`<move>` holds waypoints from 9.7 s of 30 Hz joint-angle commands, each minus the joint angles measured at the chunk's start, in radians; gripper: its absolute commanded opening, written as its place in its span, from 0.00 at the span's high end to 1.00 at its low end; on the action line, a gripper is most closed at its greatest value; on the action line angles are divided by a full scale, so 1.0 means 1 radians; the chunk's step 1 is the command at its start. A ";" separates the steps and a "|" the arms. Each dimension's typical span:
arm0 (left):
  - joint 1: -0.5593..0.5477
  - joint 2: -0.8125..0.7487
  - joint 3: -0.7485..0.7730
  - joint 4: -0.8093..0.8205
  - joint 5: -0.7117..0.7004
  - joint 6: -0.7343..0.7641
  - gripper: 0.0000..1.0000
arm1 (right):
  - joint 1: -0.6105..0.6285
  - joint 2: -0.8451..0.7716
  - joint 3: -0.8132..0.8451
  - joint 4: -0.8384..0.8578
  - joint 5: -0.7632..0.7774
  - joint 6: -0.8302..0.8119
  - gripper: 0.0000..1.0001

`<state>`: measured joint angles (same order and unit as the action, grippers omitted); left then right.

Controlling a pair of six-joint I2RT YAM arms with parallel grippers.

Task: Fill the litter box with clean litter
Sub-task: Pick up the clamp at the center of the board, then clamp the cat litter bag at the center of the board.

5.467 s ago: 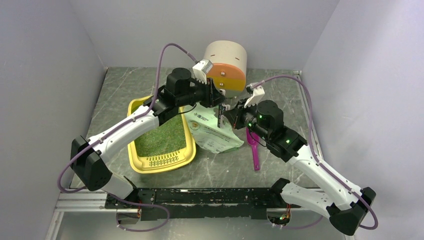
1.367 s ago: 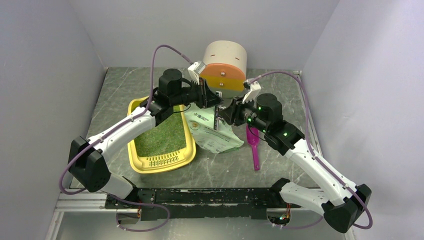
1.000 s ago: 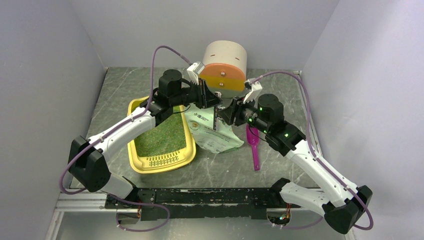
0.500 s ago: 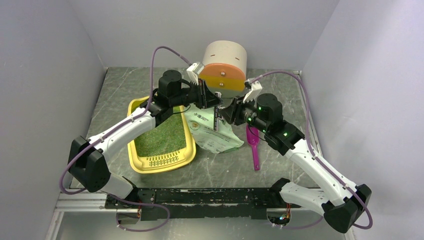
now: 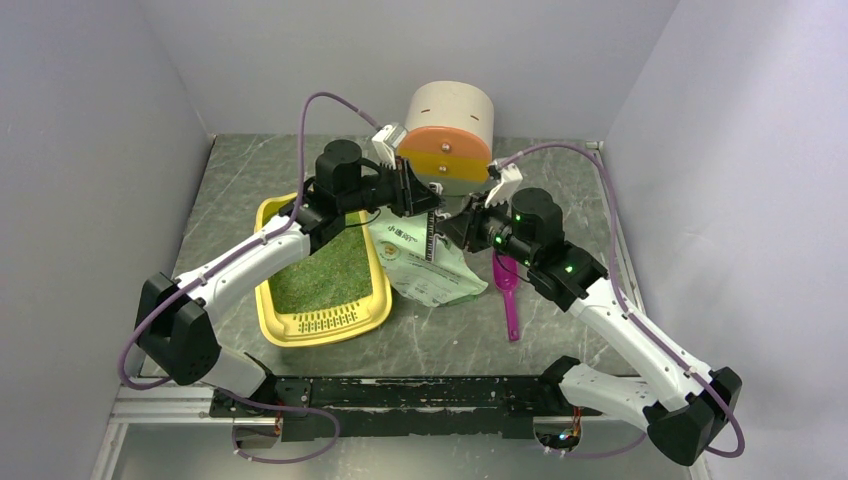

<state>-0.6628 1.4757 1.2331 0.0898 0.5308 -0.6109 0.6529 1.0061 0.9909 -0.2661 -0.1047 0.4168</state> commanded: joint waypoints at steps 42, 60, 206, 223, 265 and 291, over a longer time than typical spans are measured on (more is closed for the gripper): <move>-0.062 -0.076 -0.103 -0.480 0.151 1.609 0.11 | -0.001 0.042 0.397 -0.733 -0.009 -0.362 1.00; -0.059 0.068 -0.043 -0.508 0.112 1.558 0.59 | 0.015 0.107 0.351 -0.815 0.041 -0.619 1.00; 0.140 0.158 0.038 -0.636 0.443 1.555 0.95 | 0.119 0.098 0.087 -0.417 0.065 -0.852 0.34; 0.152 0.136 0.054 -0.620 0.501 1.531 0.95 | 0.120 0.076 0.061 -0.377 0.062 -0.859 0.82; 0.174 0.143 0.035 -0.646 0.556 1.595 0.57 | 0.076 0.135 -0.005 -0.201 -0.066 -0.846 0.65; 0.113 0.220 0.091 -0.732 0.455 1.630 0.95 | 0.077 0.080 -0.039 -0.159 -0.067 -0.822 0.46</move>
<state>-0.5468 1.7054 1.3079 -0.6346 0.9440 0.9977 0.7322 1.1030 0.9524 -0.4660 -0.1852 -0.4137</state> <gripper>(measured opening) 0.056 0.510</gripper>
